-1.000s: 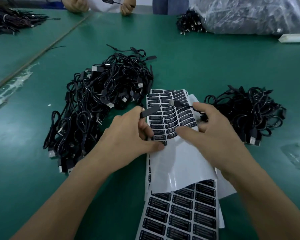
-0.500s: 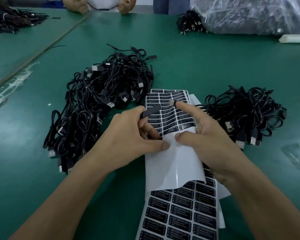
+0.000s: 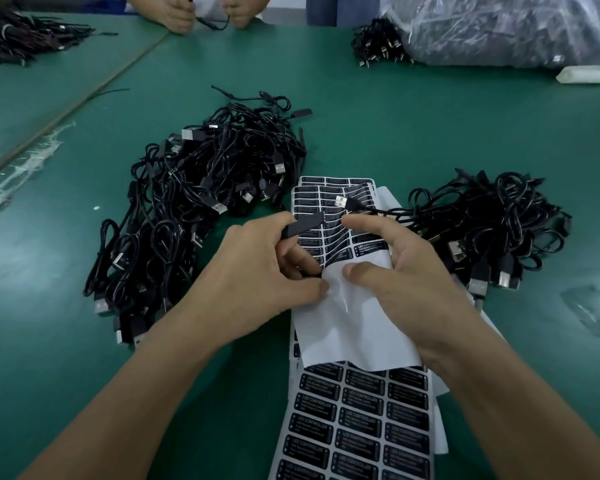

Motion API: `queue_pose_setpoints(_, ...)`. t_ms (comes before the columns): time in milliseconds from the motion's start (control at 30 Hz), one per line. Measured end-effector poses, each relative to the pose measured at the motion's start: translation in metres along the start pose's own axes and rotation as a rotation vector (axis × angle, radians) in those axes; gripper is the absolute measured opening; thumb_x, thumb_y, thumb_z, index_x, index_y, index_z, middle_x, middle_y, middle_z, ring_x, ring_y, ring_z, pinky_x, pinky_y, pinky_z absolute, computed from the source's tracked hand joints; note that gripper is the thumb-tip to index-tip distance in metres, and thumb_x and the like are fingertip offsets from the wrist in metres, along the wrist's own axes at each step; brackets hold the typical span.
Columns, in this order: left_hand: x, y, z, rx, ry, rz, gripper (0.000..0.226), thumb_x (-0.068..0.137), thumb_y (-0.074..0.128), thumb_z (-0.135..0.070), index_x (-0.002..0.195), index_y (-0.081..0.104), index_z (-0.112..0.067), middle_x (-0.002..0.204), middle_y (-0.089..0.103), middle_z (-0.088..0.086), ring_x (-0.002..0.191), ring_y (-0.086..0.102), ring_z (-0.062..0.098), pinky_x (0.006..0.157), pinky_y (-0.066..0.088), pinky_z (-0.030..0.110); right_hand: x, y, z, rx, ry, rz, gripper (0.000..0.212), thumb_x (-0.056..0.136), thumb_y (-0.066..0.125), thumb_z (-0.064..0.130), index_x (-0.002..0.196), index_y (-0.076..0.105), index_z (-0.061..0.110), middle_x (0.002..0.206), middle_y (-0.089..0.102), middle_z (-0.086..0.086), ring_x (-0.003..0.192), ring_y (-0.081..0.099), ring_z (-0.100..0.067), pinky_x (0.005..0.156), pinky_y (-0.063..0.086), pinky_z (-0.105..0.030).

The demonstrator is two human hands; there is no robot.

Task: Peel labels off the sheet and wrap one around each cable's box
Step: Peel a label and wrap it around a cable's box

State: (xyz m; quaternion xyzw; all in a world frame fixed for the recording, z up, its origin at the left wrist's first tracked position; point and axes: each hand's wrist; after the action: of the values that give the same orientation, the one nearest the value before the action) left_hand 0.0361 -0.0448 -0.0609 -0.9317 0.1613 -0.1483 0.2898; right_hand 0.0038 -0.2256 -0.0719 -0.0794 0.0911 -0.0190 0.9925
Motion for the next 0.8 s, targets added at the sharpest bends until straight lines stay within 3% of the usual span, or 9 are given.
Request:
queue_pose_setpoints(100,0.0,0.001,0.001,-0.017,-0.022,0.001,0.06,0.069,0.086,-0.01,0.061,0.052,-0.058,0.075,0.075,-0.015,0.061,0.068,0.002,0.059,0.054,0.019,0.0,0.001,0.0,-0.016,0.004,-0.013,0.052,0.09,0.065,0.002,0.118,0.063,0.046,0.133,0.061,0.001,0.13,0.053,-0.028,0.108,0.042,-0.055)
queue_pose_setpoints(200,0.001,0.002,0.002,-0.021,-0.059,-0.003,0.055,0.069,0.084,-0.01,0.059,0.048,-0.05,0.074,0.075,-0.015,0.064,0.069,0.004,0.065,0.06,0.037,-0.001,0.002,0.001,-0.021,0.008,-0.032,0.05,0.09,0.066,0.003,0.117,0.064,0.045,0.134,0.059,0.003,0.128,0.055,-0.026,0.106,0.045,-0.052)
queue_pose_setpoints(367,0.001,0.005,0.005,-0.052,-0.109,-0.022,0.052,0.069,0.079,-0.013,0.066,0.029,-0.028,0.069,0.074,-0.007,0.074,0.066,0.035,0.067,0.054,0.059,-0.001,0.003,0.002,-0.038,0.006,-0.053,0.049,0.089,0.065,0.003,0.117,0.064,0.042,0.126,0.062,0.003,0.108,0.065,-0.021,0.094,0.055,-0.048)
queue_pose_setpoints(467,0.001,0.006,0.008,-0.065,-0.132,-0.056,0.049,0.068,0.074,-0.016,0.066,0.026,-0.023,0.069,0.073,0.005,0.075,0.065,0.04,0.062,0.052,0.055,-0.003,0.003,0.002,-0.128,-0.044,-0.104,0.047,0.087,0.065,0.007,0.118,0.063,0.042,0.122,0.059,0.017,0.084,0.067,-0.005,0.073,0.06,-0.035)
queue_pose_setpoints(500,0.002,0.005,0.009,-0.065,-0.138,-0.074,0.046,0.067,0.072,-0.017,0.066,0.027,-0.021,0.071,0.071,0.01,0.074,0.065,0.039,0.06,0.05,0.051,-0.004,0.003,0.001,-0.191,-0.072,-0.13,0.046,0.086,0.066,0.011,0.119,0.061,0.043,0.12,0.056,0.024,0.092,0.064,-0.002,0.072,0.056,-0.027)
queue_pose_setpoints(600,0.002,0.003,0.01,-0.093,-0.158,-0.153,0.041,0.066,0.068,-0.018,0.068,0.028,-0.017,0.075,0.068,0.023,0.076,0.067,0.039,0.066,0.053,0.053,-0.008,0.002,-0.001,-0.397,-0.135,-0.183,0.048,0.085,0.068,0.026,0.126,0.054,0.046,0.12,0.051,0.031,0.12,0.048,-0.003,0.082,0.039,-0.02)
queue_pose_setpoints(700,0.003,0.0,0.008,-0.171,-0.174,-0.251,0.043,0.065,0.068,-0.014,0.065,0.026,-0.023,0.07,0.069,0.018,0.078,0.066,0.045,0.073,0.055,0.063,-0.011,-0.001,0.001,-0.522,-0.136,-0.17,0.053,0.085,0.069,0.038,0.132,0.046,0.051,0.125,0.052,0.026,0.106,0.048,0.008,0.068,0.036,-0.008)
queue_pose_setpoints(733,0.003,-0.002,0.008,-0.19,-0.178,-0.28,0.043,0.064,0.068,-0.013,0.063,0.026,-0.026,0.068,0.068,0.017,0.076,0.066,0.044,0.073,0.056,0.062,-0.011,-0.002,0.002,-0.55,-0.126,-0.165,0.055,0.085,0.069,0.041,0.132,0.043,0.052,0.128,0.053,0.022,0.103,0.049,0.003,0.069,0.037,-0.008)
queue_pose_setpoints(800,0.004,-0.003,0.008,-0.227,-0.182,-0.311,0.043,0.064,0.068,-0.012,0.059,0.029,-0.029,0.07,0.066,0.023,0.072,0.066,0.04,0.074,0.058,0.057,-0.013,-0.004,0.005,-0.624,-0.097,-0.17,0.061,0.083,0.068,0.049,0.136,0.037,0.054,0.129,0.055,0.013,0.104,0.051,-0.012,0.079,0.048,-0.026)
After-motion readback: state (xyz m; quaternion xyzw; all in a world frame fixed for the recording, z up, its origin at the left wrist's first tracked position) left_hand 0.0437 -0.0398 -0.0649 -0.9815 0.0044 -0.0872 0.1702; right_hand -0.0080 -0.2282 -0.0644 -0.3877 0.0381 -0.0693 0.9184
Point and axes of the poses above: each hand's wrist, its own x-axis towards the middle knuckle, its own y-axis out of the palm, z = x × y
